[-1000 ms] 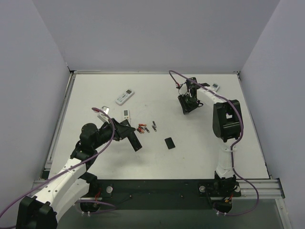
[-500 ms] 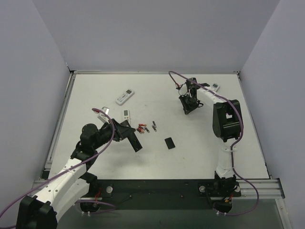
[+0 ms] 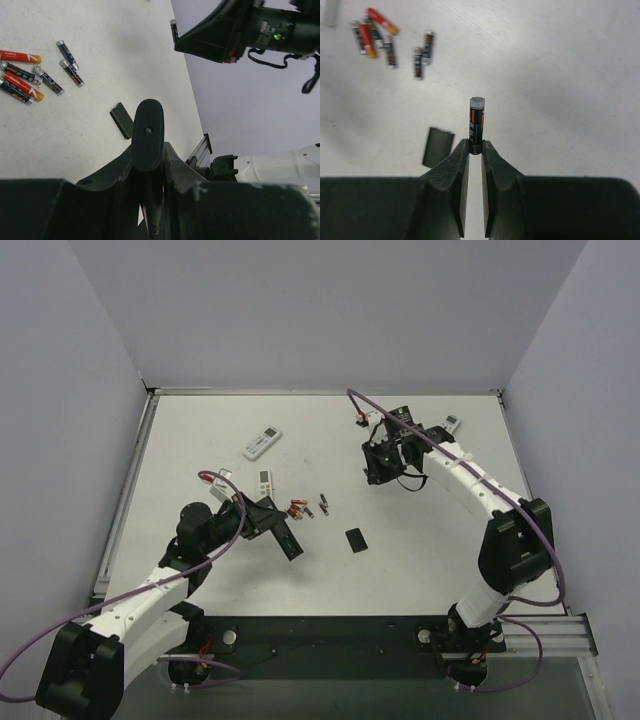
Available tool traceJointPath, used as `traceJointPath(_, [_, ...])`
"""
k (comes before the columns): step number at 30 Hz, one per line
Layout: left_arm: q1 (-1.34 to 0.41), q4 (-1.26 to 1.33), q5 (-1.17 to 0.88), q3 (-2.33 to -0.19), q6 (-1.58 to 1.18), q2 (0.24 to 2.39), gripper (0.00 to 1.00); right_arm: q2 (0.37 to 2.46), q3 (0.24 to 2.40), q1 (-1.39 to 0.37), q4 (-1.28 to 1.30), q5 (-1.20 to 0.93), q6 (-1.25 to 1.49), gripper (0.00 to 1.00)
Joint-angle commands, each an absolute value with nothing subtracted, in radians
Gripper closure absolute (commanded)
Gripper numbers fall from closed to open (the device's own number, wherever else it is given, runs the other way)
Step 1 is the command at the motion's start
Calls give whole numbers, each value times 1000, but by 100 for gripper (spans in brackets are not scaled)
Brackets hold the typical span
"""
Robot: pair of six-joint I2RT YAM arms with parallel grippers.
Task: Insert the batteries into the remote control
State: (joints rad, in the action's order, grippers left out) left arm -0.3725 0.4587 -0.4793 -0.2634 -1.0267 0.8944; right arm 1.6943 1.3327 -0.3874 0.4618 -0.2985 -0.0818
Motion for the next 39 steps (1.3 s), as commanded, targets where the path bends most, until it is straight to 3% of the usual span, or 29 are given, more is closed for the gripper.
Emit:
traceJointPath(1, [-379,646,-483,-268,-1028,916,100,1560,1304,-541,523,-350,24,100])
traceJointPath(10, [-379,666,-514,-340,-942,965,100,1466,1304,-768,577,-299,89,100])
traceJointPath(18, [-373,481,-485,-387,-813,910,100,1532,1132,-752,597,-126,263,100])
traceJointPath(25, [-370,336,-422,-414,-715,827,100,1577,1008,-632,525,-52,374,100])
traceJointPath(39, [-368,245,-391,-407,-675,775,100,1787,1081,-581,439,-51,247,95])
